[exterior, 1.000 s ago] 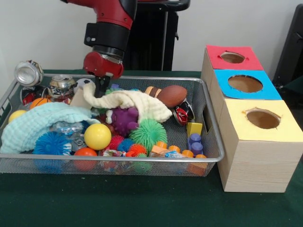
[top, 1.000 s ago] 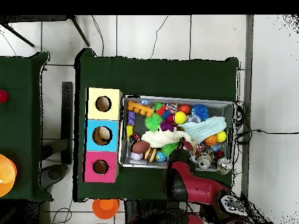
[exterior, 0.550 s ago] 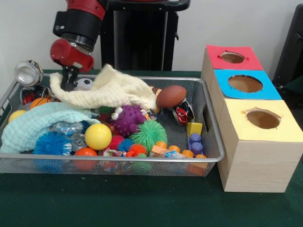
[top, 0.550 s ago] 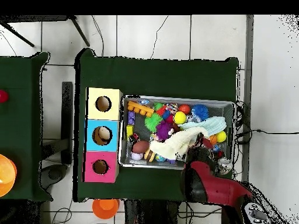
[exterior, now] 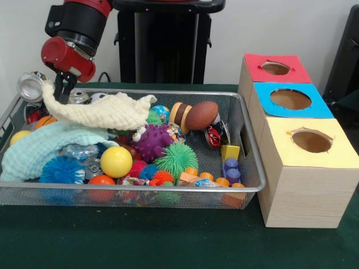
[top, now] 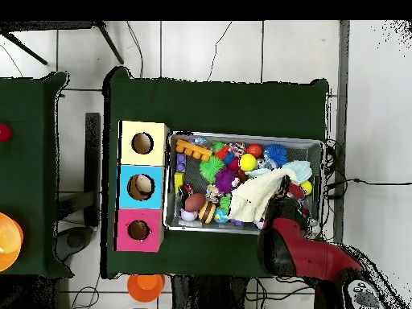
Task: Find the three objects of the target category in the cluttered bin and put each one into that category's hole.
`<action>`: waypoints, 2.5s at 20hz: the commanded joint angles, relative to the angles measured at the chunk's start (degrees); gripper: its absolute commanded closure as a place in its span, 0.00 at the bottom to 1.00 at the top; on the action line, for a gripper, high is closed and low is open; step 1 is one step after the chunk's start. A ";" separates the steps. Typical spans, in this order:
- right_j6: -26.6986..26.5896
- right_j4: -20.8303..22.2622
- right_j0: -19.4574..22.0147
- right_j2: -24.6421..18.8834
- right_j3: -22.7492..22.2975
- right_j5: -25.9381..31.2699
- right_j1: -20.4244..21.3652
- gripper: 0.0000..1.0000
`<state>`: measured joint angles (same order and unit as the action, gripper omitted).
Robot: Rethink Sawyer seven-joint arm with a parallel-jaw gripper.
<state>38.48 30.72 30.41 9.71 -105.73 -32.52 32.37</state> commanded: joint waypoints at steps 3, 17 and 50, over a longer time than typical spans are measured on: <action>11.29 3.53 -0.04 -4.12 6.02 5.31 1.16 1.00; 12.48 2.39 -1.69 -4.87 3.15 9.26 1.71 1.00; 11.07 5.49 18.82 -37.14 -14.83 26.29 -7.45 1.00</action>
<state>38.48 33.03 50.23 -23.37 -120.67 -5.16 30.68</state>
